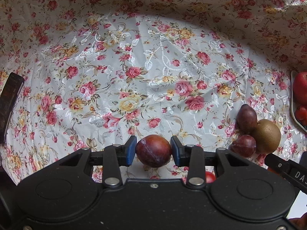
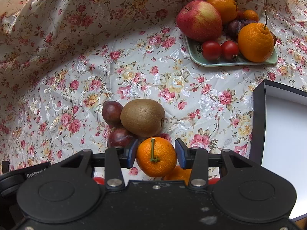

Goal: Organize fruits
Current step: 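Close the left tool on the plum while the right tool grasps the tangerine, then carry the plum in the left tool while the right tool carries the tangerine over the box, then open the left tool to drop the plum while the right tool releases the tangerine in the box, then withdraw both tools from the box toward the loose fruit, then grasp a brown kiwi with the left tool while the right tool grasps another tangerine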

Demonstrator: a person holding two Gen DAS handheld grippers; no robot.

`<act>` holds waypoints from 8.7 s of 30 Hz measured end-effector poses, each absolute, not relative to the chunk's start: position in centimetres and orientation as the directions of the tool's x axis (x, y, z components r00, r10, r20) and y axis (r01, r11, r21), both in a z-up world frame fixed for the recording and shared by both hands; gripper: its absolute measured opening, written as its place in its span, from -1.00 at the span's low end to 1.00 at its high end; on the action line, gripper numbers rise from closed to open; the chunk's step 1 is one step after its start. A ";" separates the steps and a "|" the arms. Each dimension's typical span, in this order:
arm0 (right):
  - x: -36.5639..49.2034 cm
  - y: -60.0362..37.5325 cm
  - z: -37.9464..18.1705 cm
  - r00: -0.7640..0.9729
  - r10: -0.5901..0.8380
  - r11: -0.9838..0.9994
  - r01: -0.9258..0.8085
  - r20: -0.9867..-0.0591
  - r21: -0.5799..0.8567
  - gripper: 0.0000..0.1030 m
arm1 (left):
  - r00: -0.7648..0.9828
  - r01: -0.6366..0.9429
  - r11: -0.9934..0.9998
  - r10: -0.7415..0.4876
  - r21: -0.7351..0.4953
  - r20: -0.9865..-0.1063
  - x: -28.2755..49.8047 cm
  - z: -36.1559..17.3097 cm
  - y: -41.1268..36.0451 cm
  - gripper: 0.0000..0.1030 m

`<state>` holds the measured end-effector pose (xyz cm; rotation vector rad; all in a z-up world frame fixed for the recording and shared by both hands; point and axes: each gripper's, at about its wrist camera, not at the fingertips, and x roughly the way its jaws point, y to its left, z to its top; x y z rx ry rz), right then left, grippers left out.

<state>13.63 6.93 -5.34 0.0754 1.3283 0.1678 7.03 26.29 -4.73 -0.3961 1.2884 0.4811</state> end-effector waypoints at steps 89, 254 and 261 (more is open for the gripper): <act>6.2 -29.0 -1.9 0.290 -0.103 0.896 0.442 -0.952 0.038 -0.15 | 0.257 0.059 0.998 -0.010 0.005 -0.966 6.0 -2.9 -10.7 -0.02; 12.3 6.8 -8.0 0.164 0.066 0.998 -0.028 -0.984 0.063 -0.12 | 0.075 -0.405 0.912 -0.034 -0.061 -0.997 3.5 -8.7 22.4 0.19; 12.7 5.4 -7.4 0.121 0.167 0.984 0.044 -0.979 0.173 -0.12 | 0.081 -0.465 0.884 -0.003 -0.040 -0.997 3.6 -7.3 23.8 0.18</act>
